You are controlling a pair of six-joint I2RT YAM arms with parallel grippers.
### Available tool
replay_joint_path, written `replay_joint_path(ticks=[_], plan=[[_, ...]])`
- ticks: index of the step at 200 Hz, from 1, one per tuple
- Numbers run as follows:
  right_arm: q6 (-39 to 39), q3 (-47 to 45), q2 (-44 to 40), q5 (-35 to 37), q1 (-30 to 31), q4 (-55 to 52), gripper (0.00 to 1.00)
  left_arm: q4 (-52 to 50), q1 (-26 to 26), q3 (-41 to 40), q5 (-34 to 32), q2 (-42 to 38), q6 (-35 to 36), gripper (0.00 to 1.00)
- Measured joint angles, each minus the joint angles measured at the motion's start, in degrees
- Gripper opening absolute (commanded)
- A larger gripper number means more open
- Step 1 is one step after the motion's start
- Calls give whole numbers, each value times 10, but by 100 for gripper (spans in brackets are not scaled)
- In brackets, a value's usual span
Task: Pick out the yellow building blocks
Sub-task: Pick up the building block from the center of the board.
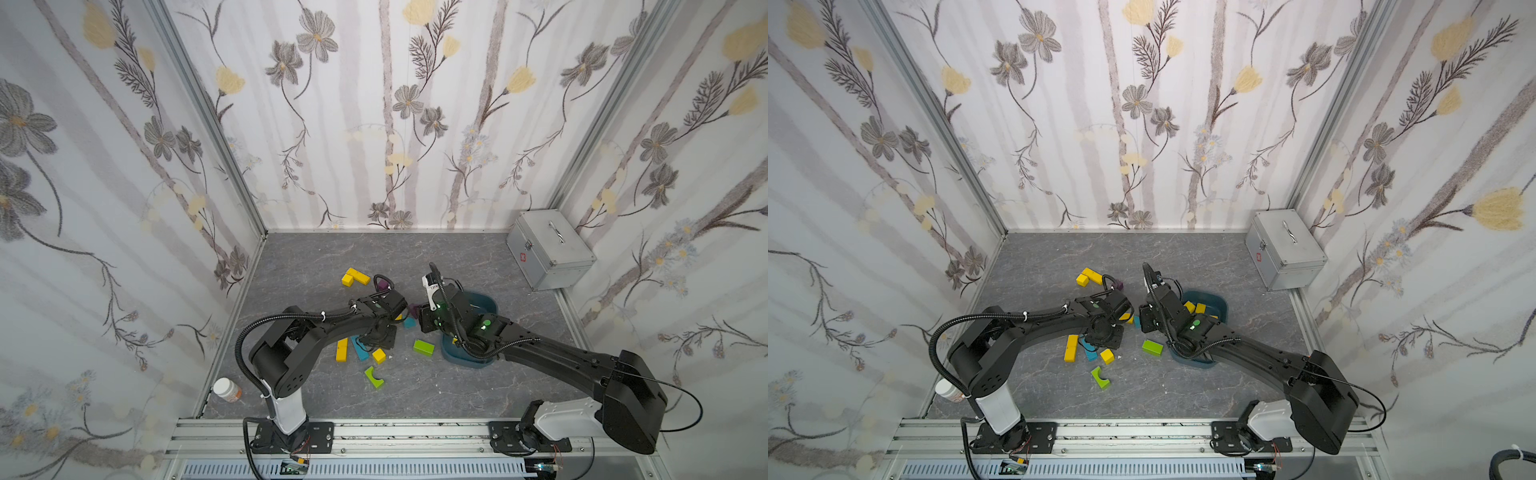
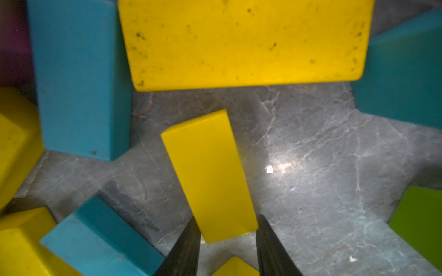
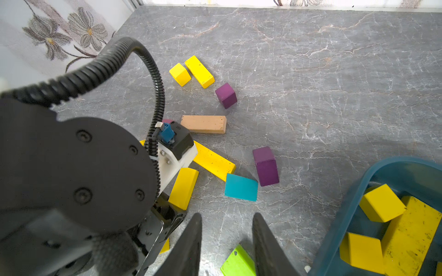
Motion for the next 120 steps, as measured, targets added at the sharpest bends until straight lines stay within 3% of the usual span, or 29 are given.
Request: replay_joint_path(ticks=[21,38,120], plan=[[0,4,-5,2,0,-2,37,3,0,3,6,0,2,63],[0,7,-9,6,0,-2,38,6,1,4,-4,0,2,66],[0,11,-24,16,2,-6,38,35,27,35,-15,35,29,38]])
